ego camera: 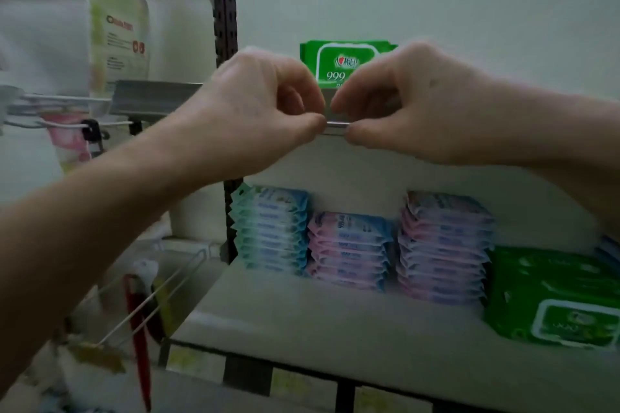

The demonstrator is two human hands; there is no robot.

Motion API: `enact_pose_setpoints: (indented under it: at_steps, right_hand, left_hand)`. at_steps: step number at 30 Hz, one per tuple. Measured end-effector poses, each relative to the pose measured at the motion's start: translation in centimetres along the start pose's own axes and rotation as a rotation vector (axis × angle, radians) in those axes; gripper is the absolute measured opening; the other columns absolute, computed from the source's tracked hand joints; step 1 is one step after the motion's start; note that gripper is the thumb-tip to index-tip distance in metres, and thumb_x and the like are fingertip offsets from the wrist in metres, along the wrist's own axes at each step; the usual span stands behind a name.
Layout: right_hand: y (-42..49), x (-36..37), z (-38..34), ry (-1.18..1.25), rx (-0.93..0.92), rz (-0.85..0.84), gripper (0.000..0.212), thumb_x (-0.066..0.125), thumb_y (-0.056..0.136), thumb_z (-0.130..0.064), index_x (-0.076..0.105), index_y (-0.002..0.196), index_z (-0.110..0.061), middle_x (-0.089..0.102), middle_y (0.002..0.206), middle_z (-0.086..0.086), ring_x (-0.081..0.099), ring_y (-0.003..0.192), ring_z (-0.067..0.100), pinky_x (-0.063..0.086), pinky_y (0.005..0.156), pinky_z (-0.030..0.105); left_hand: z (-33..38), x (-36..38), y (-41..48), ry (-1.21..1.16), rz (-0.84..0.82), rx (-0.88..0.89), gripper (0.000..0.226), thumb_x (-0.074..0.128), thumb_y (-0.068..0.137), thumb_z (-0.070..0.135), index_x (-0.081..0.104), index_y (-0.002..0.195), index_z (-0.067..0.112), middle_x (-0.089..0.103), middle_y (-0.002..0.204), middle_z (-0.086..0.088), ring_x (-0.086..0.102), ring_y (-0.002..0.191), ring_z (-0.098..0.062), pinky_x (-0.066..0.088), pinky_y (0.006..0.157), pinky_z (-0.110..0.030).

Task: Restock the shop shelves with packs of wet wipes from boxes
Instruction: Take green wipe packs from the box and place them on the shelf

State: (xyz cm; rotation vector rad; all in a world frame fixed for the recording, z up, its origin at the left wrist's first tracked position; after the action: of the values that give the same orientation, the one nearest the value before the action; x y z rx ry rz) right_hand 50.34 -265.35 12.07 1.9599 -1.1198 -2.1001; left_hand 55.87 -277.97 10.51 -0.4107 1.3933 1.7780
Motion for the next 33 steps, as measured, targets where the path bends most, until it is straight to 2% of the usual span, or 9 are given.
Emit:
enact_pose_setpoints:
  at_steps: [5,9,14,17,23,25,27,30,33]
  right_hand:
    - [-1.5,2.2,-1.3,-0.015,-0.031,-0.068,0.022,0.063,0.088,-0.030,0.066,0.110,-0.032,0.058,0.088,-0.017,0.057,0.081,-0.002,0.048,0.074,0.016]
    - [-2.3,5.4,-1.6,-0.062,-0.022,-0.168,0.024,0.064,0.087,-0.034,0.065,0.111,-0.034,0.055,0.091,-0.017,0.057,0.086,0.005,0.051,0.081,0.028]
    - [-1.5,9.4,-0.1,-0.068,0.062,-0.260,0.036,0.063,0.088,-0.031,0.060,0.124,-0.033,0.051,0.086,-0.017,0.053,0.084,0.008,0.041,0.078,0.022]
    - [-0.6,11.4,1.0,-0.045,0.114,-0.302,0.039,0.062,0.089,-0.030,0.057,0.127,-0.030,0.058,0.106,-0.008,0.056,0.093,0.013,0.044,0.081,0.024]
    - [1.3,15.7,3.3,-0.028,0.159,-0.359,0.042,0.063,0.088,-0.024,0.057,0.129,-0.021,0.056,0.126,0.003,0.055,0.110,0.020,0.044,0.091,0.027]
    - [1.9,17.1,4.0,-0.010,0.181,-0.370,0.046,0.064,0.086,-0.023,0.055,0.132,-0.020,0.055,0.131,0.005,0.054,0.114,0.022,0.044,0.094,0.029]
    - [2.7,18.7,4.7,-0.005,0.202,-0.381,0.050,0.065,0.086,-0.023,0.052,0.134,-0.020,0.054,0.132,0.006,0.053,0.116,0.024,0.043,0.093,0.028]
    - [4.2,21.0,5.7,-0.028,0.210,-0.397,0.056,0.065,0.085,-0.023,0.047,0.138,-0.021,0.052,0.131,0.008,0.052,0.114,0.025,0.039,0.083,0.023]
    - [5.9,23.4,6.2,-0.073,0.206,-0.377,0.065,0.066,0.083,-0.025,0.037,0.141,-0.024,0.042,0.133,0.011,0.044,0.121,0.028,0.040,0.093,0.031]
  left_hand:
    - [-2.1,2.8,-2.7,0.040,-0.151,-0.130,0.010,0.063,0.083,0.033,0.055,0.084,0.039,0.060,0.086,0.011,0.058,0.076,0.001,0.050,0.065,-0.017]
    - [-3.9,4.4,-4.4,0.076,-0.207,-0.198,0.017,0.065,0.087,0.030,0.060,0.102,0.033,0.058,0.091,0.012,0.058,0.085,-0.004,0.055,0.078,-0.031]
    - [-7.4,5.8,-5.0,0.110,-0.237,-0.329,0.034,0.067,0.087,0.029,0.057,0.119,0.030,0.055,0.101,0.009,0.058,0.092,-0.012,0.054,0.076,-0.029]
    - [-10.3,6.6,-4.6,0.184,-0.267,-0.340,0.038,0.066,0.088,0.027,0.055,0.124,0.030,0.055,0.112,0.004,0.057,0.088,-0.013,0.046,0.066,-0.021]
    - [-15.3,8.7,-3.7,0.249,-0.345,-0.369,0.046,0.064,0.089,0.022,0.051,0.134,0.019,0.053,0.132,-0.007,0.053,0.092,-0.017,0.042,0.083,-0.026]
    - [-16.4,9.1,-3.4,0.226,-0.362,-0.369,0.050,0.064,0.090,0.020,0.049,0.137,0.015,0.050,0.137,-0.009,0.055,0.103,-0.020,0.041,0.089,-0.026]
    - [-17.8,9.5,-3.0,0.223,-0.368,-0.375,0.055,0.064,0.090,0.019,0.044,0.141,0.014,0.045,0.143,-0.009,0.049,0.123,-0.024,0.038,0.097,-0.027]
    - [-20.0,10.6,-1.8,0.292,-0.418,-0.376,0.069,0.065,0.089,0.025,0.031,0.148,0.016,0.038,0.148,-0.012,0.041,0.132,-0.028,0.036,0.104,-0.032]
    - [-22.3,12.8,-0.6,0.459,-0.489,-0.335,0.092,0.068,0.084,0.033,0.009,0.153,0.022,0.020,0.155,-0.013,0.022,0.141,-0.032,0.026,0.112,-0.047]
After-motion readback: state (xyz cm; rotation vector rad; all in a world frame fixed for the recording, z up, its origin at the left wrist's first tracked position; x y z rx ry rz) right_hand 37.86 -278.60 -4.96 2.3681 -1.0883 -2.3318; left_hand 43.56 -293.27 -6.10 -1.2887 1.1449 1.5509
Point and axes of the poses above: each hand's wrist, its own y-axis towards the middle knuckle, its own x-axis out of the palm, z = x × y, the point moved 5 cm from there along y, towards the middle knuckle
